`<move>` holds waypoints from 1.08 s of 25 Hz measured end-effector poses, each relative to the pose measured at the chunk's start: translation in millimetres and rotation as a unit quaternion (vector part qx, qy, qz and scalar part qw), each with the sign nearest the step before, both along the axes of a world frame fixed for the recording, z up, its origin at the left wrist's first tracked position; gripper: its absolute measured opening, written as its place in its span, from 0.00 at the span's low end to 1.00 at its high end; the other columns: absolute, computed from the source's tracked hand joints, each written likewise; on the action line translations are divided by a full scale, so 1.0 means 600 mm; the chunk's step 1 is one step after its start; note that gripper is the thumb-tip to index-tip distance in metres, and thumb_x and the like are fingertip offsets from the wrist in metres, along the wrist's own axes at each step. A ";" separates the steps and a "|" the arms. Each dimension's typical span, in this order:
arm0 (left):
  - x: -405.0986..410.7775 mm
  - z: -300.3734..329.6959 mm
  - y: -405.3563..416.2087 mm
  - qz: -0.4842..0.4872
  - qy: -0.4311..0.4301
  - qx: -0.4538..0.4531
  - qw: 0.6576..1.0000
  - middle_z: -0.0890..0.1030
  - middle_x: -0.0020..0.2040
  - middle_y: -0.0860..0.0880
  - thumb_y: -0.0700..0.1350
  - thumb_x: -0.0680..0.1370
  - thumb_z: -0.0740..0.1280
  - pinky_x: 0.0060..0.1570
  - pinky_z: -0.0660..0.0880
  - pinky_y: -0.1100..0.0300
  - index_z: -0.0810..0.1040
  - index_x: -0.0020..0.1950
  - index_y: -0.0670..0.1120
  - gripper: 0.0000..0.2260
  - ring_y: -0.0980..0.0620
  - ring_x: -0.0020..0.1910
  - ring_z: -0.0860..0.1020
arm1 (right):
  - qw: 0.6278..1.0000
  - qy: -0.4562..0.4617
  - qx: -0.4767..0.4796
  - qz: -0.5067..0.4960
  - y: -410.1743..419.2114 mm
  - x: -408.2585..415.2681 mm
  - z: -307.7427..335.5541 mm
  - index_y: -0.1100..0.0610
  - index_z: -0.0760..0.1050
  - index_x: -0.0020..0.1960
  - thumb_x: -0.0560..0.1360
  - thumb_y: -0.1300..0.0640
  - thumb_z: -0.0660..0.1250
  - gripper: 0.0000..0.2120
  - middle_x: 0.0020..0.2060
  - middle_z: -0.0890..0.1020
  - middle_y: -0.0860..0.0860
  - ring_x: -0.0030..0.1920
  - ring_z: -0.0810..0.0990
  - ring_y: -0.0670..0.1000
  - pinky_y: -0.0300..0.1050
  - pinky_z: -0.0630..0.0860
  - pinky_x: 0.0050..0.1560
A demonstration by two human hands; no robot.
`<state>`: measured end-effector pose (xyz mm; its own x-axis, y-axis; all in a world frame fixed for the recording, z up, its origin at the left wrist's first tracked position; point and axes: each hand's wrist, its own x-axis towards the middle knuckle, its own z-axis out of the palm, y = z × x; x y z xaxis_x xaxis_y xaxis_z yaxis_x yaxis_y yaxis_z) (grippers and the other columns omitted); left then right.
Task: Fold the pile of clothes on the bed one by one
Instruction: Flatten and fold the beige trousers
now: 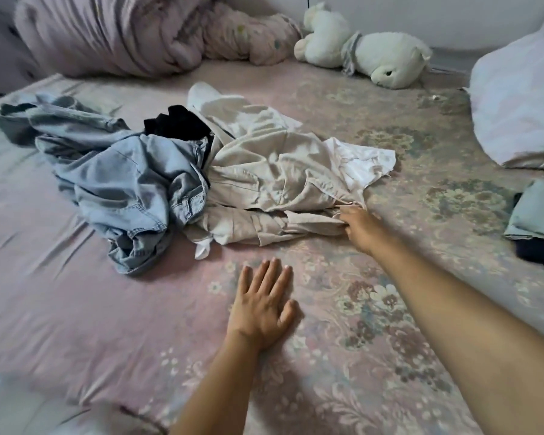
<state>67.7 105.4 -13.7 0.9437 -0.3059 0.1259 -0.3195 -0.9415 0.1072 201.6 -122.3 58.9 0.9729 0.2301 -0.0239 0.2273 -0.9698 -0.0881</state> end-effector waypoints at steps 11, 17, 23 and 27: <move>-0.052 0.016 0.014 -0.064 -0.205 -0.184 0.959 0.76 0.57 0.39 0.43 0.75 0.62 0.53 0.71 0.49 0.70 0.61 0.41 0.16 0.41 0.55 0.73 | 0.991 -0.098 0.042 0.082 -0.153 -0.240 -0.024 0.64 0.76 0.42 0.58 0.77 0.69 0.16 0.50 0.76 0.62 0.43 0.78 0.64 0.52 0.78 0.40; -0.026 0.098 -0.051 0.266 0.076 -0.519 0.809 0.70 0.64 0.41 0.51 0.79 0.62 0.62 0.64 0.57 0.63 0.69 0.37 0.25 0.44 0.65 0.69 | 0.984 -0.038 0.035 0.171 -0.148 -0.319 -0.033 0.56 0.73 0.46 0.52 0.77 0.73 0.28 0.52 0.77 0.55 0.47 0.81 0.59 0.47 0.79 0.44; 0.022 0.122 -0.052 0.409 0.144 -0.644 0.631 0.76 0.59 0.42 0.42 0.76 0.66 0.53 0.71 0.57 0.69 0.62 0.40 0.16 0.47 0.53 0.75 | 0.984 -0.107 0.066 0.123 -0.049 -0.188 0.060 0.61 0.74 0.62 0.69 0.75 0.67 0.24 0.58 0.78 0.58 0.54 0.79 0.61 0.51 0.77 0.50; 0.007 0.096 -0.035 0.338 0.146 -0.687 0.626 0.80 0.49 0.43 0.41 0.73 0.66 0.51 0.78 0.43 0.73 0.50 0.48 0.08 0.44 0.48 0.80 | 0.990 0.104 0.026 0.096 0.115 -0.119 0.061 0.56 0.70 0.66 0.78 0.49 0.64 0.19 0.63 0.74 0.53 0.64 0.71 0.56 0.51 0.70 0.59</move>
